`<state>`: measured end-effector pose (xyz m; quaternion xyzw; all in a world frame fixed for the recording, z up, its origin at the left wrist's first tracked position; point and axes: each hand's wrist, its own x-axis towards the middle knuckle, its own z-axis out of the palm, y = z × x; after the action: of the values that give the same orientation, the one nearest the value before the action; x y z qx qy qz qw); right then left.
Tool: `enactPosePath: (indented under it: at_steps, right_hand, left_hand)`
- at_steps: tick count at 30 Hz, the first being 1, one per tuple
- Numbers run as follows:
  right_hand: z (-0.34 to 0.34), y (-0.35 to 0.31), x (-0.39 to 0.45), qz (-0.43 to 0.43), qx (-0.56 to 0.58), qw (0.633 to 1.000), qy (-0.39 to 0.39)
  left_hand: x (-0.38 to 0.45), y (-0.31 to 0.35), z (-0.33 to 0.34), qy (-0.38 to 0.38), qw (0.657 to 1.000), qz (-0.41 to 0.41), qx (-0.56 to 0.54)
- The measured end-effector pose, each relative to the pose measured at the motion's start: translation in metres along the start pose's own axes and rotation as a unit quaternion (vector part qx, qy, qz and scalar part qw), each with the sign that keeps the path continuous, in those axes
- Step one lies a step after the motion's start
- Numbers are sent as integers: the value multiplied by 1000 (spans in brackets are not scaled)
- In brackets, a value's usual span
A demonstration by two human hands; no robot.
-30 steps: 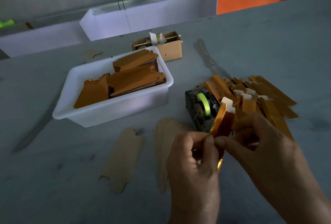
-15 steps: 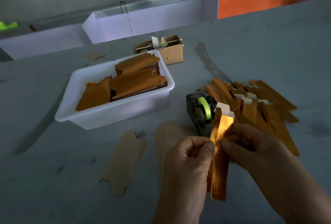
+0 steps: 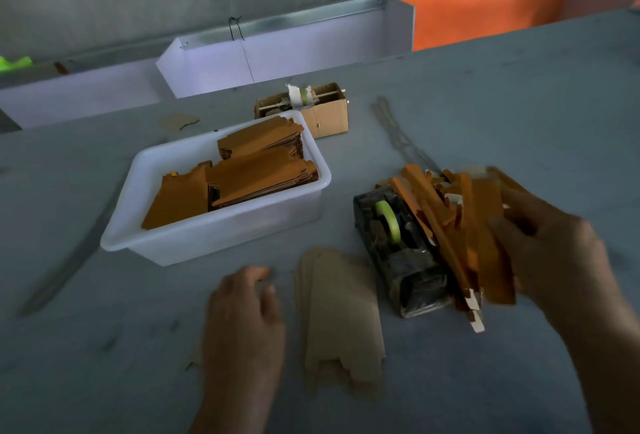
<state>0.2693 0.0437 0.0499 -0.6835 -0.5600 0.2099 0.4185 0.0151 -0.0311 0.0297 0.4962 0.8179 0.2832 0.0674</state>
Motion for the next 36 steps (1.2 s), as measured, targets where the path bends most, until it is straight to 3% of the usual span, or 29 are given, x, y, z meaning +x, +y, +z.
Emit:
enactPosePath:
  at_steps: [3, 8, 14, 17, 21, 24, 28, 32, 36]
  right_hand:
    - [-2, 5, 19, 23, -64, 998, 12]
    - [1, 10, 5, 18, -33, 999, 24]
    - [5, 8, -23, -23, 28, 999, 23]
    - [1, 1, -33, -33, 89, 995, 28]
    - [3, -16, -53, -36, 182, 981, -63]
    - [14, -28, -69, -12, 219, 961, -166]
    - [29, -39, -83, 46, 300, 904, -302]
    - [42, -38, -85, 126, 336, 886, -293]
    - [46, -37, -83, 152, 371, 877, -264]
  left_hand:
    - [11, -31, -2, -94, 971, -115, 189]
    - [20, -49, -3, -115, 959, -138, 221]
    - [31, -54, -1, -132, 971, -198, -38]
    - [27, -46, -6, -95, 966, -184, -156]
    - [22, -17, -26, -172, 896, -146, -382]
    - [18, 3, -36, -212, 876, -99, -423]
    - [5, 21, -29, -220, 864, -89, -443]
    - [0, 29, -24, -204, 865, -87, -450]
    - [-6, 34, -20, -221, 854, -98, -461]
